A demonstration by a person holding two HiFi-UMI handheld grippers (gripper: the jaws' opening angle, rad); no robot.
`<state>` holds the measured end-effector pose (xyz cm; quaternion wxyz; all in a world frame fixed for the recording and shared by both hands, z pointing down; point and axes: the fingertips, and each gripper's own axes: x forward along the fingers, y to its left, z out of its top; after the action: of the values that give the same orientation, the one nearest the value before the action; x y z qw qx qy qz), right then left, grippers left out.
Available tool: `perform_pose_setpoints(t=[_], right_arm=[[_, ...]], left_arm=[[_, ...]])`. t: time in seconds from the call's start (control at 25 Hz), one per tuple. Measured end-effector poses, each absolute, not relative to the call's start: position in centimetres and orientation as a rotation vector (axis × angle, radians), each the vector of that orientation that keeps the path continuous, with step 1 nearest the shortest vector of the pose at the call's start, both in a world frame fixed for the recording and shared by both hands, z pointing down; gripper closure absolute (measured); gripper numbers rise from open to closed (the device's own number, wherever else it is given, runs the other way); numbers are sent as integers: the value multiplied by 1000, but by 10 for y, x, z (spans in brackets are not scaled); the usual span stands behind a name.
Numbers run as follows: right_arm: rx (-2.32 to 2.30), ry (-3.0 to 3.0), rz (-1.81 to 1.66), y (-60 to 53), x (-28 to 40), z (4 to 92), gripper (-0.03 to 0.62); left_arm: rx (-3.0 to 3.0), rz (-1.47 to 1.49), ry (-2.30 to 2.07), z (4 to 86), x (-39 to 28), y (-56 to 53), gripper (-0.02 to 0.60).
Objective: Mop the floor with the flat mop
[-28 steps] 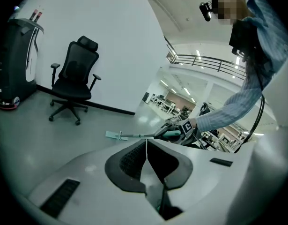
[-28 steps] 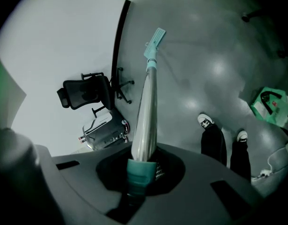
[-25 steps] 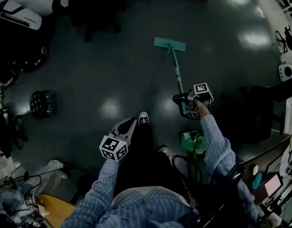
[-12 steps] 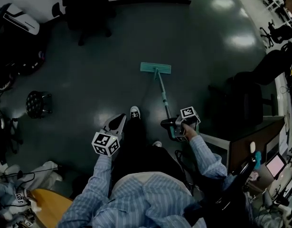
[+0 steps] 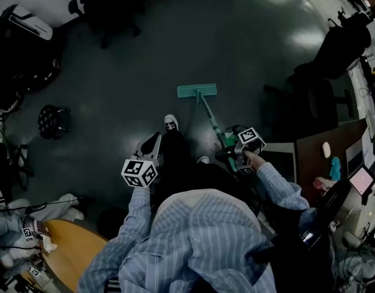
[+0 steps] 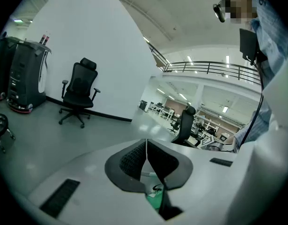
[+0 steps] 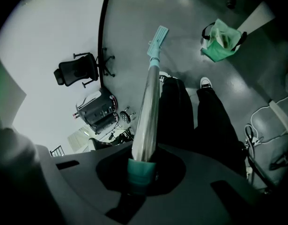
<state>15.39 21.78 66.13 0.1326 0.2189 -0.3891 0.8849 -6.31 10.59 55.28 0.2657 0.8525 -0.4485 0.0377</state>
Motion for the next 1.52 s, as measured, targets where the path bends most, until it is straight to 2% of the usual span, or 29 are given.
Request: perform_pose_setpoints(t=[0.48,1.04,1.52], right_arm=[[563,-1086,2531,282,186,634,569],[525,-1109,2572,271,178,630,569],[513,-1119,2599,275,186,630,569]], left_arm=[[2322,77,-1276,533,-55,153,572],[2352,99,-1284,523,-50,136,572],[2385,140,-1201,527,-16,129,572]])
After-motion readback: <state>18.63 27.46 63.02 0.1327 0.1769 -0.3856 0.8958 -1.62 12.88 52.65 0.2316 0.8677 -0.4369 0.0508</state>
